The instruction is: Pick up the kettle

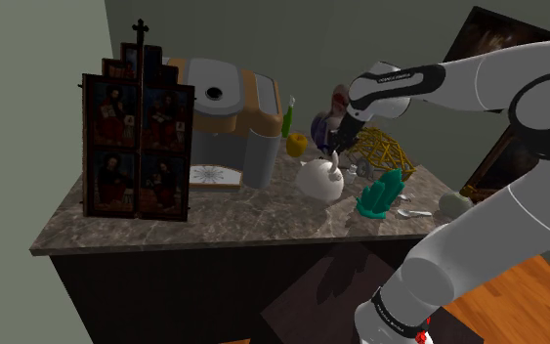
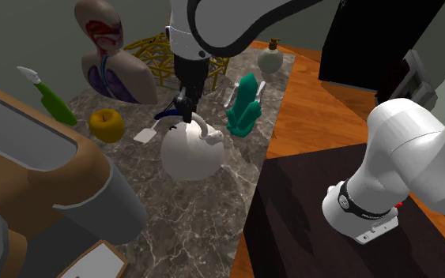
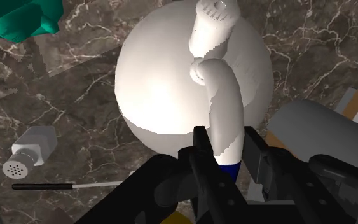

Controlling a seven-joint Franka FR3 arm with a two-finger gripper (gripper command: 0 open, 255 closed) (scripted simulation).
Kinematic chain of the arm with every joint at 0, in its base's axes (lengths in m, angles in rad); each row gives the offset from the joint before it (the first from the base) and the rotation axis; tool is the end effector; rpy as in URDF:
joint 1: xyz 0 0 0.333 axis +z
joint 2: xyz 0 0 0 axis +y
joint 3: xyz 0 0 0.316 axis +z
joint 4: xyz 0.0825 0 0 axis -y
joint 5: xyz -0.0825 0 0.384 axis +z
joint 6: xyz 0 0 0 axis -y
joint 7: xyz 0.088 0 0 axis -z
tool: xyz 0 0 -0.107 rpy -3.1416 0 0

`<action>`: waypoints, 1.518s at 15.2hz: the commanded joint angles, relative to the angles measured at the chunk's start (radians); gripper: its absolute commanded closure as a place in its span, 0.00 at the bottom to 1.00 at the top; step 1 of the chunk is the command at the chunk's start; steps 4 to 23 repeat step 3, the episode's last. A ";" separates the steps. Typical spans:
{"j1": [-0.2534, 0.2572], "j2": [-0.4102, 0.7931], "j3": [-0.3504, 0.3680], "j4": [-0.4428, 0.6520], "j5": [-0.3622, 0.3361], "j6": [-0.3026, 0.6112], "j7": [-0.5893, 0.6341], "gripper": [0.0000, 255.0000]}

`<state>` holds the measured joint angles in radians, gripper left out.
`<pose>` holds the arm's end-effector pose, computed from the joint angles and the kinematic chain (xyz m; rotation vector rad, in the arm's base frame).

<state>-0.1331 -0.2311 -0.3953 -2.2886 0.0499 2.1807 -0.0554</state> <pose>0.4200 -0.2495 0.4488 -2.9464 0.7439 -0.2093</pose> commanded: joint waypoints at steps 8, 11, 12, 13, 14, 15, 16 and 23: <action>0.000 -0.010 0.004 0.023 -0.005 -0.031 0.008 1.00; 0.000 -0.010 0.004 0.023 -0.005 -0.031 0.008 1.00; 0.000 -0.010 0.004 0.023 -0.005 -0.031 0.008 1.00; 0.000 -0.010 0.004 0.023 -0.005 -0.031 0.008 1.00; 0.000 -0.010 0.004 0.023 -0.005 -0.031 0.008 1.00; 0.000 -0.010 0.004 0.023 -0.005 -0.031 0.008 1.00; 0.000 -0.010 0.004 0.023 -0.005 -0.031 0.008 1.00; 0.000 -0.010 0.004 0.023 -0.005 -0.031 0.008 1.00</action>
